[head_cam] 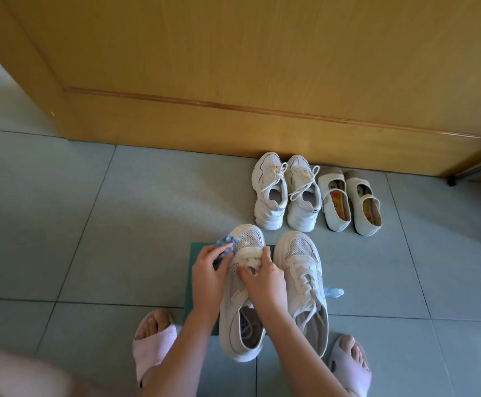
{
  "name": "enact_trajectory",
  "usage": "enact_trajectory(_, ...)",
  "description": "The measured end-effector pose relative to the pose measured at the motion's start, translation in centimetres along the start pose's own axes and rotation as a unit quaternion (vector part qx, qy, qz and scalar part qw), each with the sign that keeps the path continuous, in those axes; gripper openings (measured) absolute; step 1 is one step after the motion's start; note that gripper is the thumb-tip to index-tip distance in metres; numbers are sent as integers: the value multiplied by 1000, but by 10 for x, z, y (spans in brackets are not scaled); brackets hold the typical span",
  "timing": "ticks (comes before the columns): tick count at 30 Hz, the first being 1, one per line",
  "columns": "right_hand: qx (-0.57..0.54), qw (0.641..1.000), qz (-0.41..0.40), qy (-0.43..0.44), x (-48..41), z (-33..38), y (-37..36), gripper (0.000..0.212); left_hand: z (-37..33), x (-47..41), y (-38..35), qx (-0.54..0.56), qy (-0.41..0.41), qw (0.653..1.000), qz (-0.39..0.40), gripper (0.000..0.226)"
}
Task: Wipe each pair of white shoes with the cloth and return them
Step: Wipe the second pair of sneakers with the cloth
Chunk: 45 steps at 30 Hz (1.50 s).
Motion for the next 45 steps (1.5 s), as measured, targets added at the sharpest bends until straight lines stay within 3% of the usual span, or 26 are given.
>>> enact_trajectory(14, 16, 1000, 13, -3, 0, 2, 1, 83, 15, 54, 12, 18, 91, 996, -20, 15)
enact_trajectory(29, 26, 1000, 12, -3, -1, -1, -2, 74, 14, 106, 24, 23, 128, 991, -35, 12)
enact_trajectory(41, 32, 999, 5, -12, -1, -1, -2, 70, 21, 140, 24, 24, 169, 985, 24, 10)
enact_trajectory(45, 32, 999, -1, -11, 0, -2, -1, 67, 20, 145, 22, 44, 161, 982, 92, 5)
Point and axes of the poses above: each hand's wrist, its own x-axis away from the middle knuckle, its own y-axis out of the back of the hand, z = x × y, the point moved 6 cm from there along -x, towards the middle knuckle, and after that the axes turned 1 degree about -y, right-handed, at the moved point
